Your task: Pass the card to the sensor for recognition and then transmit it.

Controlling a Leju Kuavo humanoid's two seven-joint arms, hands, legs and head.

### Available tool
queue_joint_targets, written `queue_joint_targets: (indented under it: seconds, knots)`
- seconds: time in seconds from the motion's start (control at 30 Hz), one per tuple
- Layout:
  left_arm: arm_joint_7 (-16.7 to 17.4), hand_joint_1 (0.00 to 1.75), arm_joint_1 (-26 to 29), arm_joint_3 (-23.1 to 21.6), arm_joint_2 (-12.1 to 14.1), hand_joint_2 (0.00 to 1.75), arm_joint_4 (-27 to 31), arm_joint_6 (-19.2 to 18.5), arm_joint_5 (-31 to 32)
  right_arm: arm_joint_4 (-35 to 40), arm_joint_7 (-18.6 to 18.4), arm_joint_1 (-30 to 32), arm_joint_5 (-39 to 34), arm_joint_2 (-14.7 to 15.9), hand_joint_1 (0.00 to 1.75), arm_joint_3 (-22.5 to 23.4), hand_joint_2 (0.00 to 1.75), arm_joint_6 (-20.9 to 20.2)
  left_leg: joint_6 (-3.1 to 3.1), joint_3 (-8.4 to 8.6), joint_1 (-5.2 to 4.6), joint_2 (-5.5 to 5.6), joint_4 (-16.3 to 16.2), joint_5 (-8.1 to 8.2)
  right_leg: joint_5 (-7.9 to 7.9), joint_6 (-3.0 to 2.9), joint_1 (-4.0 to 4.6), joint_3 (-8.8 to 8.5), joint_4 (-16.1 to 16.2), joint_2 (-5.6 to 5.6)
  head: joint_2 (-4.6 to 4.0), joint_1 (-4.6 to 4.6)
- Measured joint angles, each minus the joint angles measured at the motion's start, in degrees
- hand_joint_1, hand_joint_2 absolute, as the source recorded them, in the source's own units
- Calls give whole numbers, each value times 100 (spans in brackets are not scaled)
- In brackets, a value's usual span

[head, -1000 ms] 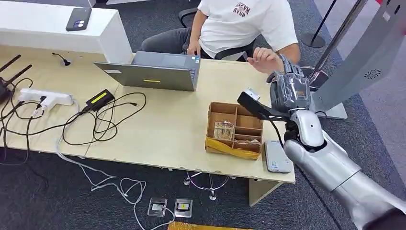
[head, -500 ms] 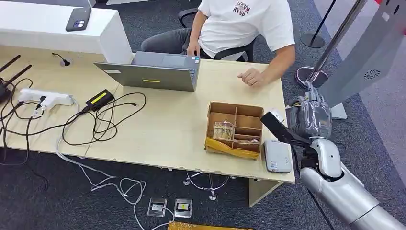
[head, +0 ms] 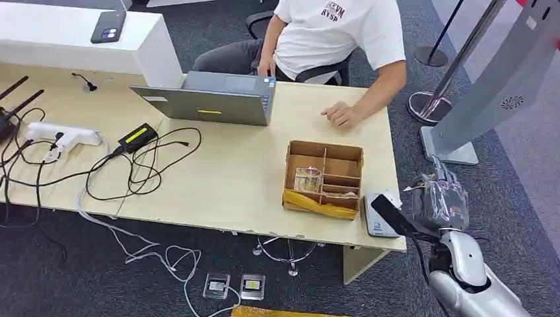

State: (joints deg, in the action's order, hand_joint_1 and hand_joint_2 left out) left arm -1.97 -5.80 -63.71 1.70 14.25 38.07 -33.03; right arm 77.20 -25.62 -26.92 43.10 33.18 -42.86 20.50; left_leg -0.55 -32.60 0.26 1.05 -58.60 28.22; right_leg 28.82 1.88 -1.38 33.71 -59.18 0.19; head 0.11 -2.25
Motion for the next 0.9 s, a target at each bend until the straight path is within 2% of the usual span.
queue_joint_targets:
  seconds: [0.17,0.33,0.5,0.7,0.9]
  knots:
    - [0,0,-2,0,-15,0,17,0,0,48,13,101,-7,2,175,90,175,-55,0,0,1,0,0,0,-1,-1,1,0,-1,1,0,-2]
    - [11,0,-4,0,-17,0,46,-4,9,44,208,229,-127,-9,175,125,175,-389,0,-1,1,0,0,0,0,-1,0,0,-1,2,0,-2]
    - [28,0,-8,0,-17,0,70,-2,26,-15,374,378,-166,-68,175,118,175,-496,0,-3,1,0,0,0,0,-1,0,1,0,2,0,0]
    - [26,0,-10,-7,-28,0,140,-2,57,-166,485,499,-271,-234,175,72,175,-551,0,-3,2,0,1,0,0,-1,1,0,-2,2,0,-2]
    - [28,0,-16,-9,-24,0,188,2,0,-457,756,506,-721,-470,175,-2,175,-505,0,-2,3,1,1,0,0,-1,2,0,-1,2,0,-2]
